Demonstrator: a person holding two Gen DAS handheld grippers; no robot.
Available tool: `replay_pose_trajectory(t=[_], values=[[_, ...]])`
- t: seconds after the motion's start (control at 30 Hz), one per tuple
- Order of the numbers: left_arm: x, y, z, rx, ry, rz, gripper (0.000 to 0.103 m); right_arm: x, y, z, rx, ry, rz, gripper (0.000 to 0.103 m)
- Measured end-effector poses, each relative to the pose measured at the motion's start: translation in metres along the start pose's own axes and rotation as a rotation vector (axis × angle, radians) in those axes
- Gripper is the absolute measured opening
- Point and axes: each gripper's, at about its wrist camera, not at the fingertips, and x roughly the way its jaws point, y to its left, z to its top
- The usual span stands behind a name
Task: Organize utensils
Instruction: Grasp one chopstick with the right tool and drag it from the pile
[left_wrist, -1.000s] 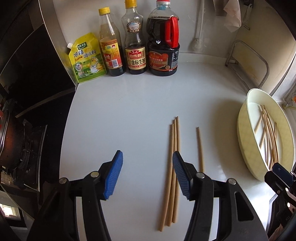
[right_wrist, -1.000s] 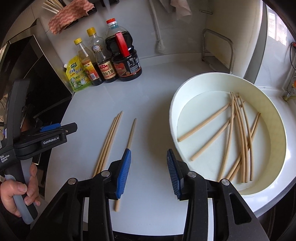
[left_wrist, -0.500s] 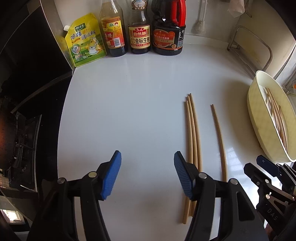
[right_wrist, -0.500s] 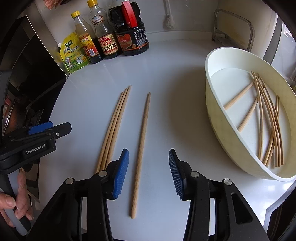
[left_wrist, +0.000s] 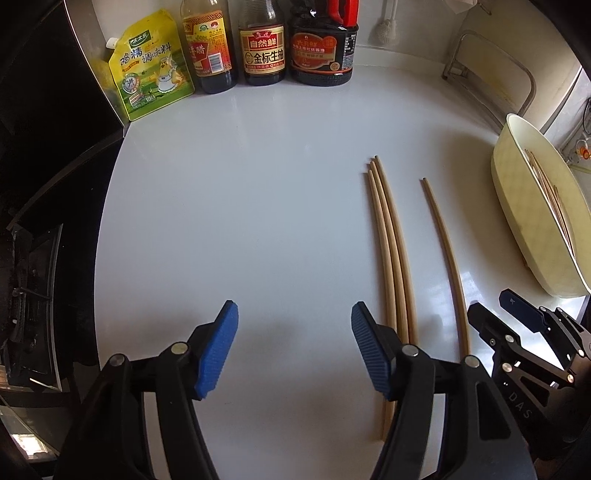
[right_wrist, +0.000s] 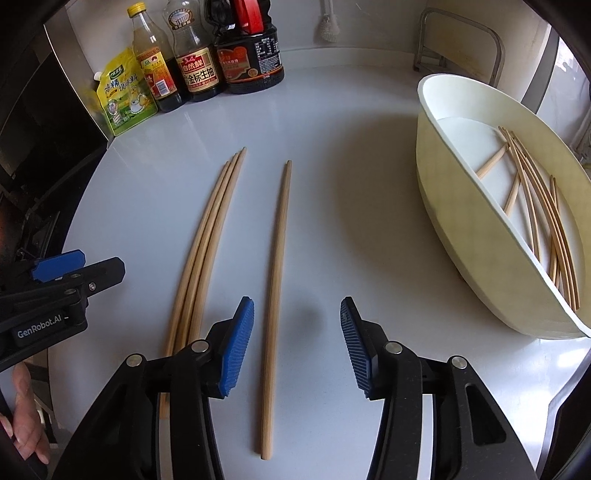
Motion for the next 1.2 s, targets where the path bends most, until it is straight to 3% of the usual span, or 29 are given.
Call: replay_pose_trajectory(t=[0.23, 0.37, 0.7, 0.9, 1.07, 1.13, 1.2], values=[[0.008, -0.008, -0.006, 0.034, 0.012, -0.04, 0.064, 0.013, 0.012, -0.005, -0.052, -0.001, -0.065, 0.047], [0.013, -0.015, -0.007, 0.052, 0.012, -0.049, 0.064, 0.015, 0.011, -0.006, -0.064, -0.008, -0.069, 0.026], [0.027, -0.03, -0.005, 0.073, 0.013, -0.067, 0.065, 0.01, -0.011, -0.009, -0.024, 0.002, -0.053, 0.013], [0.029, -0.038, -0.007, 0.093, 0.001, -0.073, 0.065, 0.008, -0.019, -0.01, -0.008, 0.005, -0.039, 0.014], [0.033, -0.041, -0.008, 0.106, 0.003, -0.05, 0.065, 0.006, -0.02, -0.008, -0.014, -0.014, -0.043, 0.03], [0.033, -0.039, -0.007, 0.099, 0.001, -0.047, 0.067, 0.005, -0.021, -0.007, -0.021, -0.024, -0.043, 0.043], [0.034, -0.037, -0.006, 0.092, -0.001, -0.043, 0.068, 0.006, -0.022, -0.006, -0.028, -0.025, -0.044, 0.043]])
